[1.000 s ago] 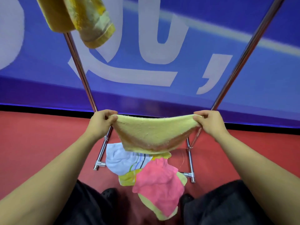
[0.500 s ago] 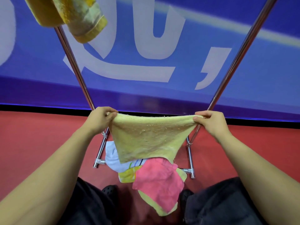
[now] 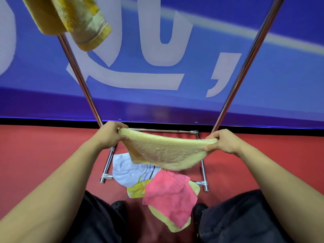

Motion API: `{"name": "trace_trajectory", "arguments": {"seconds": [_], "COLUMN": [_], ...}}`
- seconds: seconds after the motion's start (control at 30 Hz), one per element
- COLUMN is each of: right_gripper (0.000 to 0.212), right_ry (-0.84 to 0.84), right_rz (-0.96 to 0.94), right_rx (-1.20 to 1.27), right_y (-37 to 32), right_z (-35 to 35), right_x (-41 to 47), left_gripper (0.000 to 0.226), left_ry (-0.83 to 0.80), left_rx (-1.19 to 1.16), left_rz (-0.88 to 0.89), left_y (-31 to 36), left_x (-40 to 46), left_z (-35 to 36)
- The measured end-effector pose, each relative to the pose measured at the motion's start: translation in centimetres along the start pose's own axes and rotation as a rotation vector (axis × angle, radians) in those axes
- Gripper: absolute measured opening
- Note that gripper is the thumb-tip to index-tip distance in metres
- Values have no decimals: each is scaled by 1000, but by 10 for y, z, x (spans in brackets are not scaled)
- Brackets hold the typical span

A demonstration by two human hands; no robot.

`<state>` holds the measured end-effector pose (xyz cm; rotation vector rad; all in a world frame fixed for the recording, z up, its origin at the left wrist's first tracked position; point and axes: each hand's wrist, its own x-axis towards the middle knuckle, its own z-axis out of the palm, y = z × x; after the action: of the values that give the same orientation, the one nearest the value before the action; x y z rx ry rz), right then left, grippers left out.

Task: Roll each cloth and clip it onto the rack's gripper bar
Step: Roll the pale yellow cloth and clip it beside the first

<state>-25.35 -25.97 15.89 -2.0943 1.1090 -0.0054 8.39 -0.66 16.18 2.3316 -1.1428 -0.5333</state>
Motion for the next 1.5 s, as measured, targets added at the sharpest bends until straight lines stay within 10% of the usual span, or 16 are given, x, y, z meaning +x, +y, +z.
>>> {"name": "trace_trajectory", "arguments": {"seconds": [0.4,0.57,1.03,1.5], "right_gripper": [34,37,31,35], "right_ry": [92,152,344,308], "right_rz": [59,47,-92,-127], "right_rx": [-264,-262,623,1007], "right_y": [-7,-11,-3,-19], "right_z": [-1,-3,-8,-9], "right_x": [1,-3,-5,-2], "left_gripper": [9,28,31,17], "left_ry": [-106,-142,322,486], "left_rx": [254,287,-718,-921], "left_rz": [30,63,-46,-65], "left_y": [5,0,1,9], "left_x": [1,2,-9,-5], "left_z": [7,7,-15,-15]}}
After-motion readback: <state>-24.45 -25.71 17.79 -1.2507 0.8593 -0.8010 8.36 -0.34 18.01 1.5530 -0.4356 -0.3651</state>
